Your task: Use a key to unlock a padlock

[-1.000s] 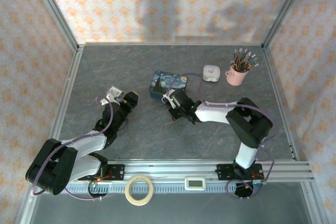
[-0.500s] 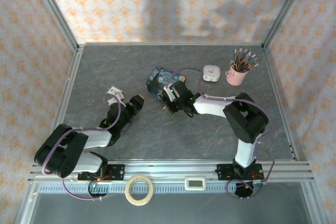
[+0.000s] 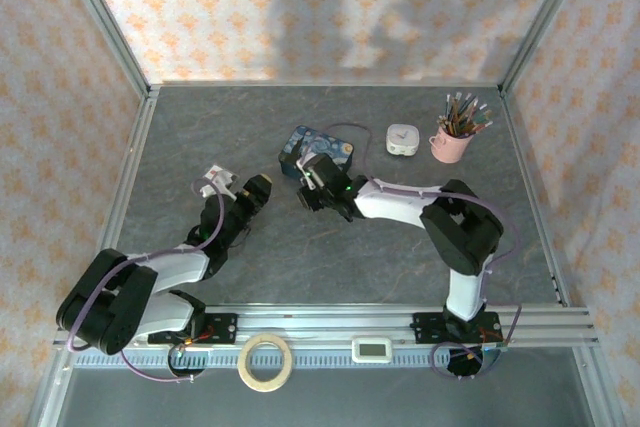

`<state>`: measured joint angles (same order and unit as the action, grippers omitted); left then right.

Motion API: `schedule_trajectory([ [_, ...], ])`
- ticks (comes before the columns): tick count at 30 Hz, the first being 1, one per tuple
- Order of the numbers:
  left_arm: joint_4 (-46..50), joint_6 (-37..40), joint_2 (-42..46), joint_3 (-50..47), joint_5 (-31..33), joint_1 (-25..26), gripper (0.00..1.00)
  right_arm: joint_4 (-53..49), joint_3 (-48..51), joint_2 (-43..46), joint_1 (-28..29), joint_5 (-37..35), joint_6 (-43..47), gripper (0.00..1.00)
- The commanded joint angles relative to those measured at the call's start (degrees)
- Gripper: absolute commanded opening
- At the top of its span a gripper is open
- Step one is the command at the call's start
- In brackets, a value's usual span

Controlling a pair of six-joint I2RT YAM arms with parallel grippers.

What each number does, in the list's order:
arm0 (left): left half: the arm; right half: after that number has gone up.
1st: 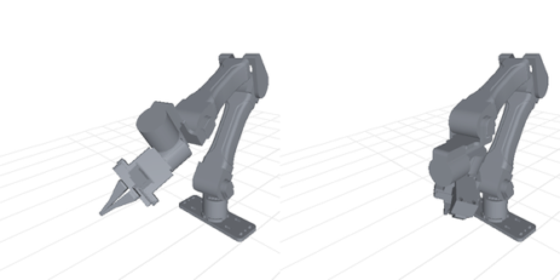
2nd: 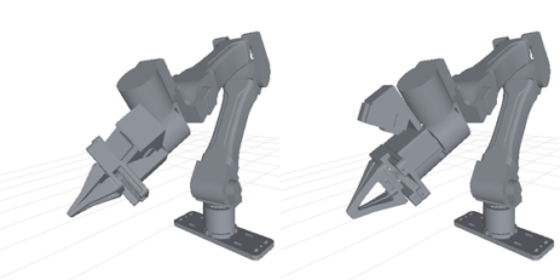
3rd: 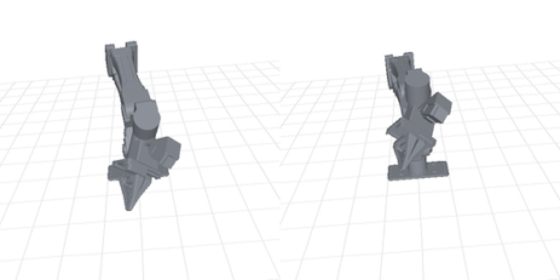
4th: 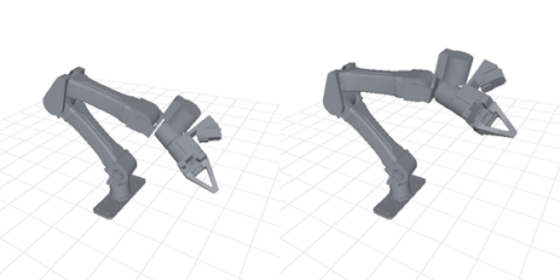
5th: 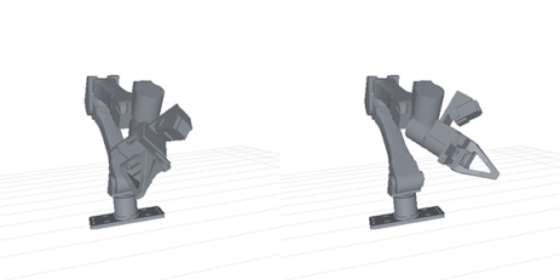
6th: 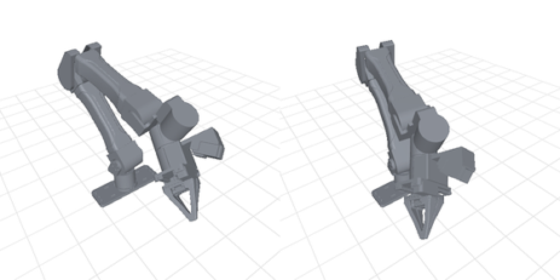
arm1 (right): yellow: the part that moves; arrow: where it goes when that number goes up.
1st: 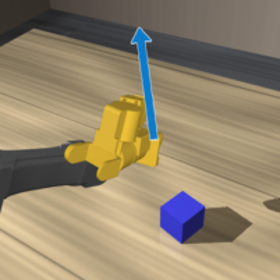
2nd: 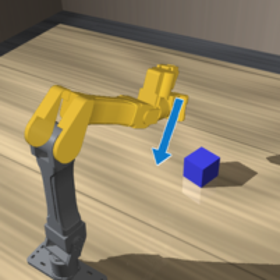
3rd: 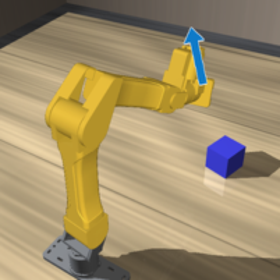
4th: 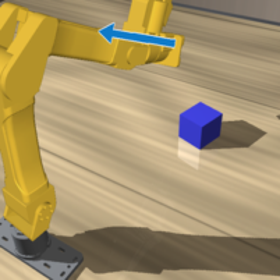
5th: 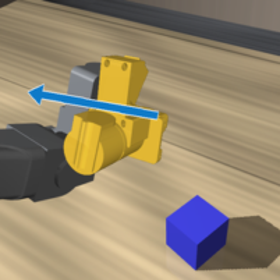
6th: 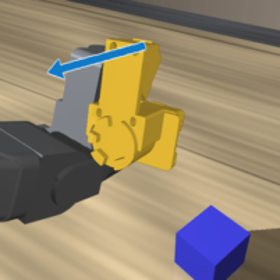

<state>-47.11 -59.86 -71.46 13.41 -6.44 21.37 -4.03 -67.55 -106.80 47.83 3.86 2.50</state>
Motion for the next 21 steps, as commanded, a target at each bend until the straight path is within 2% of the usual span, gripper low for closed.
schedule_trajectory([
  [1,2.63,1.66,2.04,0.53,2.63,-0.41,0.68,-1.91,-3.02,-3.71,0.71,-7.81,-2.98,0.45],
  [8,4.15,1.76,4.09,-0.09,3.62,-0.9,0.68,-4.28,-5.87,-7.26,1.3,-14.14,-5.33,0.57],
  [11,3.96,1.58,4.14,-0.09,3.71,-0.91,0.68,-4.4,-6.58,-8.76,1.6,-17.06,-5.75,0.58],
  [17,3.78,1.47,4.07,-0.02,3.18,-0.99,0.68,-2.0,-5.98,-10.51,1.74,-18.18,-4.9,0.55],
  [21,3.61,1.24,4.49,-0.46,3.36,-1.07,0.68,-1.34,-5.82,-11.67,1.41,-17.61,-3.62,0.47],
])
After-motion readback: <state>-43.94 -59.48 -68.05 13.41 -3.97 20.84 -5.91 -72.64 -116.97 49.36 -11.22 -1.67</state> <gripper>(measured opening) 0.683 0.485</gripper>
